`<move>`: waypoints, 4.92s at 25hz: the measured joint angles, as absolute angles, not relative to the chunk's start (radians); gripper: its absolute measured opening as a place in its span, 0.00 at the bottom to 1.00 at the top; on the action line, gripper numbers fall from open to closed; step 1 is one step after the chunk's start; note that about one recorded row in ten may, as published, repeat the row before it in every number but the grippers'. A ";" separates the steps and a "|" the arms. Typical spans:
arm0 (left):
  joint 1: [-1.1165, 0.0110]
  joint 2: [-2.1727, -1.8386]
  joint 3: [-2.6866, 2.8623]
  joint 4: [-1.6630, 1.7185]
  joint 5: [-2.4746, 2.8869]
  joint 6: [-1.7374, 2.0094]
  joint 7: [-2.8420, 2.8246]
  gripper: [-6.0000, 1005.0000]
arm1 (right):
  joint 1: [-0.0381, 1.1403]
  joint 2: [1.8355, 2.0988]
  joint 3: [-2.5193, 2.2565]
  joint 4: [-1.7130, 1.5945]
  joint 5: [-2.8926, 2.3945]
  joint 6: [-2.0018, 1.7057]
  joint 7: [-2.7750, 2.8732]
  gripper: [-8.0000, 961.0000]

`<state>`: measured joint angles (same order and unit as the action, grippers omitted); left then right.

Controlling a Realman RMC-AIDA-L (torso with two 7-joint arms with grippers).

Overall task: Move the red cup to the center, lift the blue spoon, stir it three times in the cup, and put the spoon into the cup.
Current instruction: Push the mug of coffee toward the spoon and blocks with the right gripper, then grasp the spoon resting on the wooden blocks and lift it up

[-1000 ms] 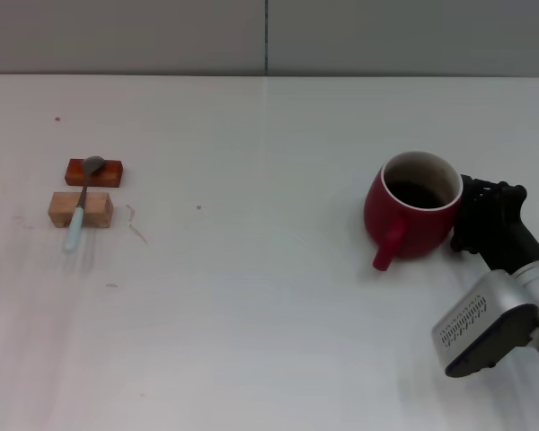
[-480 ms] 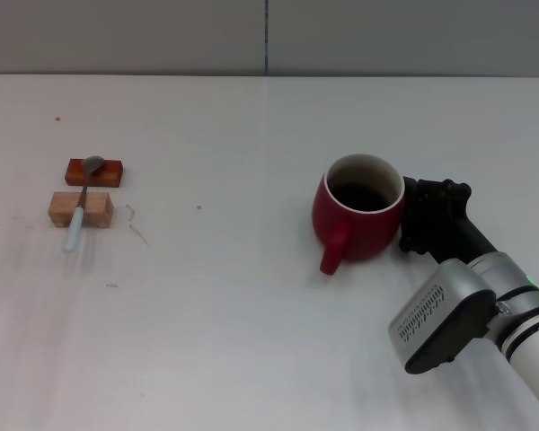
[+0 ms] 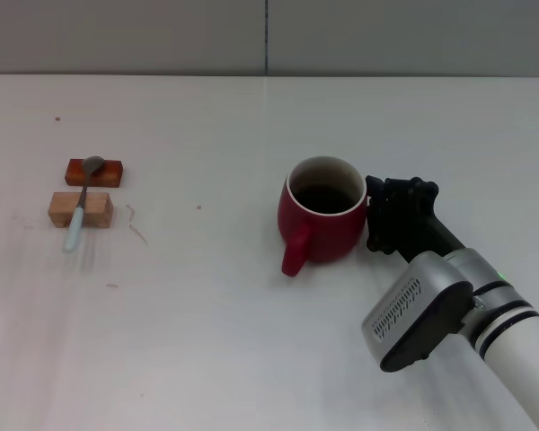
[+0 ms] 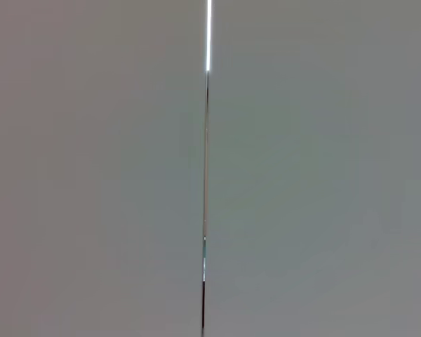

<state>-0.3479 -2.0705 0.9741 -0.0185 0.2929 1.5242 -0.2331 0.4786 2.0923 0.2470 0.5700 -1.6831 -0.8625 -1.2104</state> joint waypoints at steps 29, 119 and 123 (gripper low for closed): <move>-0.336 -2.071 0.974 -0.022 0.293 1.527 -0.233 0.59 | 0.505 2.092 0.185 0.577 -1.706 -0.919 -0.978 0.04; -0.306 -2.069 0.367 -0.624 0.969 1.482 0.323 0.59 | 0.514 1.998 0.739 -0.043 -1.695 -1.412 -0.018 0.65; -0.314 -2.069 0.355 -0.615 0.970 1.455 0.323 0.76 | 0.514 1.999 0.739 -0.041 -1.695 -1.413 -0.018 0.65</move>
<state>-0.3142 -2.0693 0.3548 -0.6147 0.9695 1.4553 0.3232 0.5142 1.9987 0.7394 -0.0408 -1.6951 -1.4128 -0.0183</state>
